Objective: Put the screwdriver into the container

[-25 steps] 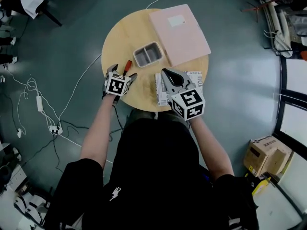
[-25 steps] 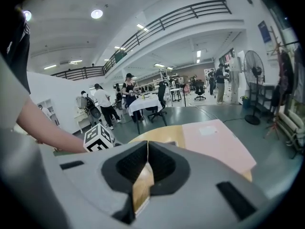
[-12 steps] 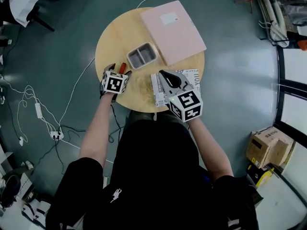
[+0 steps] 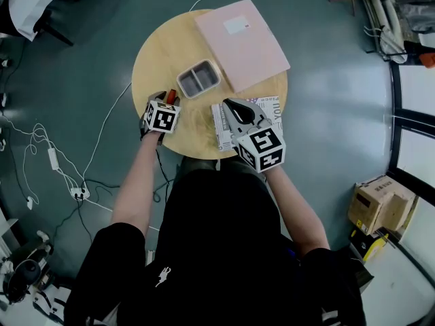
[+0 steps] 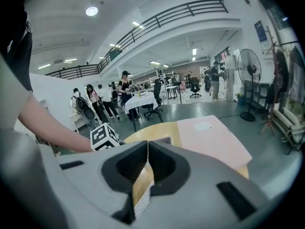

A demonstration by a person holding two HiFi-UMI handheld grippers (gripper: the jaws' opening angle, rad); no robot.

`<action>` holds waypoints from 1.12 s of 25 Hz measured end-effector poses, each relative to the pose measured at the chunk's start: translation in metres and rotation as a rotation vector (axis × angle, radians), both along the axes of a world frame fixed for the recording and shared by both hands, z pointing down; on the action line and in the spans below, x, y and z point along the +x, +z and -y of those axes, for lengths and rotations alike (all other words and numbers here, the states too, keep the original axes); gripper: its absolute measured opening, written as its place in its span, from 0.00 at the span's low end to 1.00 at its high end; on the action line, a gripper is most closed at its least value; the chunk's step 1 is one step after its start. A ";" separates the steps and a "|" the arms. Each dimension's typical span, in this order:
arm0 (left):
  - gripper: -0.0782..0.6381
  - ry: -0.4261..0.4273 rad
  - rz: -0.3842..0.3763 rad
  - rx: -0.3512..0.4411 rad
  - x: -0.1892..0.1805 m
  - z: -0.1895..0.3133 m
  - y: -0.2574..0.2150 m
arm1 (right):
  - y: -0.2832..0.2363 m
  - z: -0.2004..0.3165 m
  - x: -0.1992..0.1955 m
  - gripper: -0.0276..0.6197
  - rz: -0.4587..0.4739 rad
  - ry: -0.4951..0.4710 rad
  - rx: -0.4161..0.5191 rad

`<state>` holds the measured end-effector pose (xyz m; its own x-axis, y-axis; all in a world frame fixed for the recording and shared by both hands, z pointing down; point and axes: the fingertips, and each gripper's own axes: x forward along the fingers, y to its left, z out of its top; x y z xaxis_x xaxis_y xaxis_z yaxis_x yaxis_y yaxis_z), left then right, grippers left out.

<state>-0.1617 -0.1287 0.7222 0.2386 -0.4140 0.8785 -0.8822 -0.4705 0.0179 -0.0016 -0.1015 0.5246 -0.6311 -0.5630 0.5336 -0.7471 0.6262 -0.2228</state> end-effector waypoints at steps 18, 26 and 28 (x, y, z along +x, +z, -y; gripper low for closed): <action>0.25 -0.063 -0.068 0.076 -0.003 -0.007 -0.026 | -0.016 0.004 -0.005 0.05 0.031 -0.016 0.038; 0.25 -0.111 -0.133 0.193 -0.006 -0.015 -0.073 | -0.029 0.005 -0.016 0.05 0.058 -0.039 0.077; 0.25 -0.114 -0.143 0.225 -0.006 -0.016 -0.083 | -0.033 0.006 -0.017 0.05 0.066 -0.042 0.089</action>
<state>-0.1680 -0.1126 0.6390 0.2940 -0.6260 0.7223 -0.9257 -0.3747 0.0522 -0.0184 -0.1072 0.4915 -0.6874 -0.5783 0.4393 -0.7051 0.6763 -0.2130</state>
